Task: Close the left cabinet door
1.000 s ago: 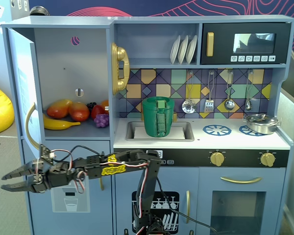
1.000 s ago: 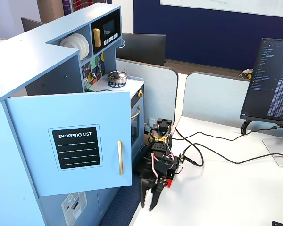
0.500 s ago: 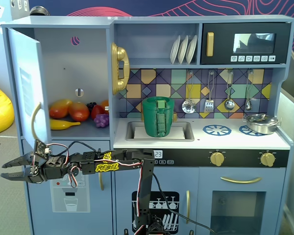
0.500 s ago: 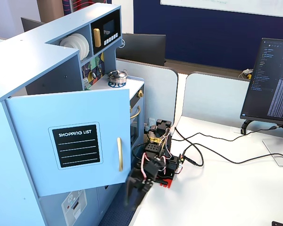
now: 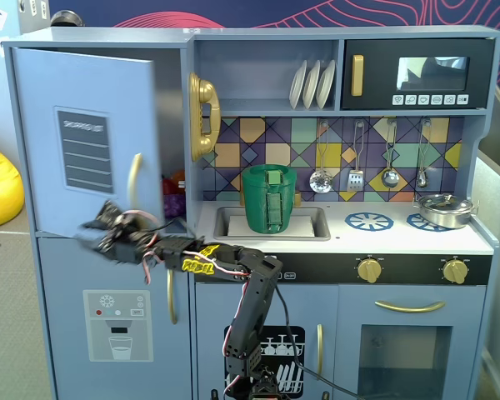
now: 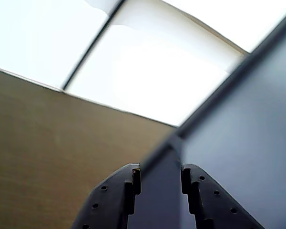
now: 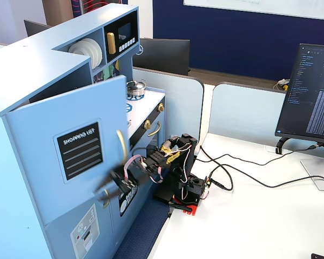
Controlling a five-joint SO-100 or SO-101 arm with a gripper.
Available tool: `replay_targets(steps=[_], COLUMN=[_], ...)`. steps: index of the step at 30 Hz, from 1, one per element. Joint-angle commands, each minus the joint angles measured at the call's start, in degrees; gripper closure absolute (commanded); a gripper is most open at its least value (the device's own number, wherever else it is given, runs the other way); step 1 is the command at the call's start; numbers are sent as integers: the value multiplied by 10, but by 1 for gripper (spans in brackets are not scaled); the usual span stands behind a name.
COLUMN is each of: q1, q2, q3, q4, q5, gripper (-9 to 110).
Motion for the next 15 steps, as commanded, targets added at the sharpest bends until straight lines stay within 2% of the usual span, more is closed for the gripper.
replay_targets(steps=[1,5,9,12,15], q1=[98,159,166,130,119], q2=[47,47,90,186,334], q3=[-13,-13,16,78,177], q4=[-21,-25,-5,63,184], q5=[7,16,33,61,78], gripper=[101,101,101,101,101])
